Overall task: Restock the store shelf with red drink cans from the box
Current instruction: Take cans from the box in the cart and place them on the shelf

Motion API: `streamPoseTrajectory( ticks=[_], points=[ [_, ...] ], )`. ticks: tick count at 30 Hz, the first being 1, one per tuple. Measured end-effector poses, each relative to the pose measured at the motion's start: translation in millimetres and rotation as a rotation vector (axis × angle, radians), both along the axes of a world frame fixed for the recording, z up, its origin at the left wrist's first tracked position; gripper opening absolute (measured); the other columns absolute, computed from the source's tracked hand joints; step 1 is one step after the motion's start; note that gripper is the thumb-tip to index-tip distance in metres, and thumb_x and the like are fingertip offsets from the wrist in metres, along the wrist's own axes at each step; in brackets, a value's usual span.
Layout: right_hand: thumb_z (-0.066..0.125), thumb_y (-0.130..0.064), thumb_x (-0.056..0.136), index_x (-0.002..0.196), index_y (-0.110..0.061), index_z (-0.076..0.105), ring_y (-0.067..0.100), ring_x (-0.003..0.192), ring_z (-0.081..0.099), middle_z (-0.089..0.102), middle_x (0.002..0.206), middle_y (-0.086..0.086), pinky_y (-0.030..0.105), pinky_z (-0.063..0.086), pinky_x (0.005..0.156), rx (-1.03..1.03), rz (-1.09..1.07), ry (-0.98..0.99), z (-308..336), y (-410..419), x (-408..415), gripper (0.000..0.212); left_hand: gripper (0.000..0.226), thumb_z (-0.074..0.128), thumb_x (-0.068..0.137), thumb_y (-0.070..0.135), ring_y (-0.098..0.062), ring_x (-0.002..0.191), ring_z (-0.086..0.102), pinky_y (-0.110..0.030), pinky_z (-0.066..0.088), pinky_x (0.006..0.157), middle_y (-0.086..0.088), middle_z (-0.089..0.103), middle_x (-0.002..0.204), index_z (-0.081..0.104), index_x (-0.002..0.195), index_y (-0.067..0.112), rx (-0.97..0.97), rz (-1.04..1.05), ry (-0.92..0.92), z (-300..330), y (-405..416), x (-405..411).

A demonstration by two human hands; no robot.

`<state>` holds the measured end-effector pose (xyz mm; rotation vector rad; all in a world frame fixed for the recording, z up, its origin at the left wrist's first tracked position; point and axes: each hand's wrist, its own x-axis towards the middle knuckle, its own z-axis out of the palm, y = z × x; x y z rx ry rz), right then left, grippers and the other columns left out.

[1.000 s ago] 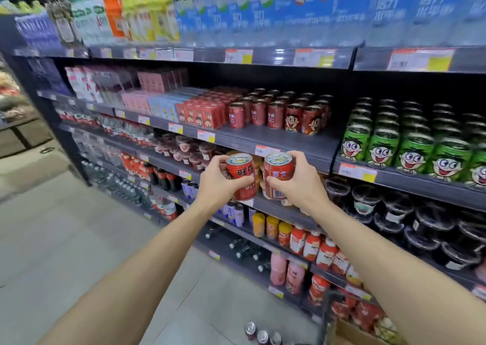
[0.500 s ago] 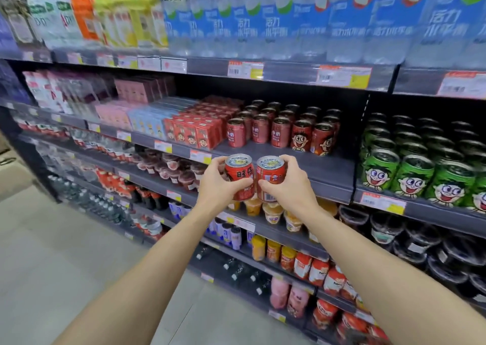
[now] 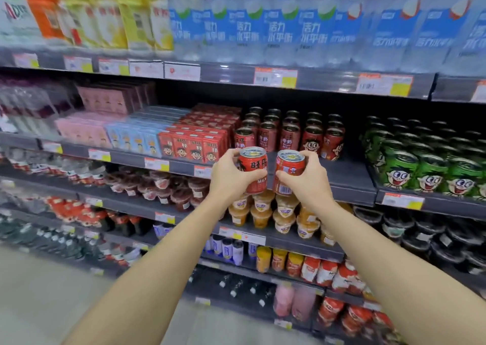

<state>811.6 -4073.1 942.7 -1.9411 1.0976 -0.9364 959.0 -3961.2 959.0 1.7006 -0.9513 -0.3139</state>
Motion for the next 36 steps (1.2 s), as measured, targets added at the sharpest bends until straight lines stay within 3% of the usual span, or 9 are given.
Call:
streamPoseTrajectory(
  ticks=[7, 12, 19, 25, 29, 33, 36],
  points=[
    [0.082, -0.042, 0.074, 0.136, -0.025, 0.039, 0.020, 0.111, 0.062, 0.061, 0.126, 0.001, 0.045, 0.055, 0.091, 0.004, -0.129, 0.048, 1, -8, 5, 0.077, 0.070, 0.087, 0.068, 0.035, 0.000, 0.093, 0.059, -0.015, 0.048, 0.072, 0.015, 0.060, 0.106, 0.052, 0.127, 0.022, 0.021, -0.079, 0.006, -4, -35, 14],
    [0.081, -0.041, 0.075, 0.137, -0.024, 0.037, 0.024, 0.112, 0.061, 0.059, 0.128, 0.004, 0.048, 0.053, 0.094, 0.035, -0.174, 0.067, 0, -28, 20, 0.078, 0.075, 0.090, 0.066, 0.029, -0.012, 0.100, 0.064, -0.033, 0.057, 0.084, 0.001, 0.066, 0.117, 0.052, 0.130, 0.017, 0.055, -0.066, 0.155, -5, -68, 29],
    [0.078, -0.044, 0.073, 0.134, -0.029, 0.036, 0.025, 0.111, 0.062, 0.061, 0.125, 0.001, 0.047, 0.052, 0.094, 0.043, -0.170, 0.115, -12, -51, 47, 0.075, 0.067, 0.086, 0.069, 0.035, -0.013, 0.096, 0.065, -0.036, 0.057, 0.086, -0.001, 0.068, 0.114, 0.057, 0.126, 0.015, 0.070, -0.010, 0.042, -23, -94, 45],
    [0.078, -0.043, 0.074, 0.134, -0.026, 0.039, 0.025, 0.114, 0.060, 0.060, 0.126, 0.000, 0.046, 0.050, 0.095, 0.037, -0.154, 0.111, -11, -64, 60, 0.074, 0.062, 0.084, 0.070, 0.041, -0.007, 0.087, 0.064, -0.035, 0.057, 0.084, 0.014, 0.063, 0.091, 0.060, 0.123, 0.018, 0.046, -0.057, -0.054, -21, -102, 52],
    [0.079, -0.045, 0.074, 0.137, -0.026, 0.038, 0.025, 0.117, 0.059, 0.059, 0.129, -0.001, 0.048, 0.049, 0.097, 0.038, -0.174, 0.091, -16, -69, 70, 0.078, 0.074, 0.083, 0.068, 0.043, -0.009, 0.101, 0.065, -0.035, 0.055, 0.090, 0.012, 0.067, 0.105, 0.055, 0.131, 0.020, 0.044, -0.068, -0.088, -25, -109, 59],
    [0.077, -0.045, 0.076, 0.140, -0.028, 0.035, 0.023, 0.118, 0.058, 0.058, 0.131, -0.003, 0.047, 0.048, 0.098, 0.030, -0.208, 0.073, -25, -65, 73, 0.078, 0.059, 0.082, 0.072, 0.040, -0.003, 0.095, 0.063, -0.026, 0.052, 0.084, 0.020, 0.062, 0.096, 0.056, 0.123, 0.028, 0.017, -0.061, -0.117, -36, -108, 57],
    [0.076, -0.045, 0.077, 0.140, -0.029, 0.035, 0.022, 0.118, 0.058, 0.058, 0.131, -0.004, 0.047, 0.048, 0.098, 0.020, -0.204, 0.072, -25, -64, 72, 0.077, 0.049, 0.081, 0.075, 0.039, 0.008, 0.095, 0.059, -0.025, 0.052, 0.087, 0.028, 0.061, 0.099, 0.049, 0.110, 0.051, -0.009, -0.130, -0.097, -44, -103, 60]
  ],
)
